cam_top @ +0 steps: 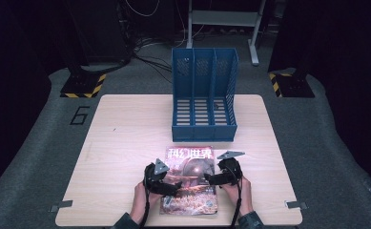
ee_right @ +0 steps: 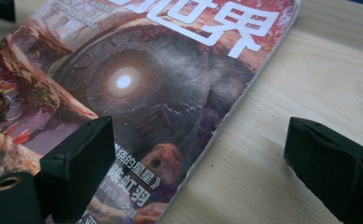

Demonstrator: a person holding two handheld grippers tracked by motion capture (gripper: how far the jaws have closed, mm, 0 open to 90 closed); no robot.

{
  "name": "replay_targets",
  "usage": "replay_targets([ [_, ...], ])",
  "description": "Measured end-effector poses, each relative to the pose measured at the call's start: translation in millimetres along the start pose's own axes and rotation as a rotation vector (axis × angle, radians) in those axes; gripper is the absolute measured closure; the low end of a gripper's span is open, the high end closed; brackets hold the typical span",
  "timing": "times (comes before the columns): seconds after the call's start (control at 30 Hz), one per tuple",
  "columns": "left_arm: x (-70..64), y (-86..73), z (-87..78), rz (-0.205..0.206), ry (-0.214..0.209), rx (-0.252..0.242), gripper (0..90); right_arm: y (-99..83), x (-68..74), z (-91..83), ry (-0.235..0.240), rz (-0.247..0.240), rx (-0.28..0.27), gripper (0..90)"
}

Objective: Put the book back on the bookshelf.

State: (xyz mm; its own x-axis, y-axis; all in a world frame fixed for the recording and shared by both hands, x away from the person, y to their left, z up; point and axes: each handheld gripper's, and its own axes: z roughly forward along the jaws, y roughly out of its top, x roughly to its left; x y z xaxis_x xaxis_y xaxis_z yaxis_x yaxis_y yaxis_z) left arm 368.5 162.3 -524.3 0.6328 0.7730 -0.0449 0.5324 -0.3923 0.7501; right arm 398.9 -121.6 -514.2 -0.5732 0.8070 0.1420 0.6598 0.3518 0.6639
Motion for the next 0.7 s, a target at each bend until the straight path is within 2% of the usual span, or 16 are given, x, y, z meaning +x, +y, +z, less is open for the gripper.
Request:
replay_targets([
  [0.07,5.0,-0.5,-2.1,-0.006,0.006,-0.005,1.7,2.0,1.6,1.7,0.01,0.002,0.015,8.8],
  [0.1,13.8,-1.9,-5.8,-0.026,0.041,-0.011,1.8,3.4,1.7,2.0,0.006,-0.009,0.022,9.1],
  [0.17,23.0,-4.0,-8.1,-0.051,0.066,-0.013,1.9,4.9,2.7,3.0,0.007,-0.014,0.026,9.9],
  [0.2,23.0,-4.0,-8.1,-0.051,0.066,-0.013,1.8,5.4,3.8,4.0,0.008,0.0,0.022,10.2],
  [0.23,30.7,-6.0,-9.9,-0.063,0.073,-0.003,1.8,6.2,3.6,4.3,0.011,-0.003,0.035,10.5],
  [0.3,35.0,-7.5,-10.5,-0.072,0.081,0.009,1.8,7.7,4.0,5.9,0.005,-0.007,0.046,11.3],
  [0.37,36.5,-9.0,-8.7,-0.082,0.1,0.006,1.8,8.7,4.5,6.4,0.008,-0.007,0.053,12.0],
  [0.57,37.6,-10.4,-7.9,-0.092,0.094,0.007,1.1,11.7,7.1,7.6,0.005,-0.006,0.073,13.7],
  [0.63,37.9,-11.3,-9.3,-0.102,0.11,-0.001,1.2,13.8,9.3,8.6,-0.006,-0.001,0.085,13.9],
  [0.7,39.6,-11.7,-9.1,-0.097,0.105,0.001,1.2,14.6,9.1,9.0,-0.005,-0.005,0.086,14.2],
])
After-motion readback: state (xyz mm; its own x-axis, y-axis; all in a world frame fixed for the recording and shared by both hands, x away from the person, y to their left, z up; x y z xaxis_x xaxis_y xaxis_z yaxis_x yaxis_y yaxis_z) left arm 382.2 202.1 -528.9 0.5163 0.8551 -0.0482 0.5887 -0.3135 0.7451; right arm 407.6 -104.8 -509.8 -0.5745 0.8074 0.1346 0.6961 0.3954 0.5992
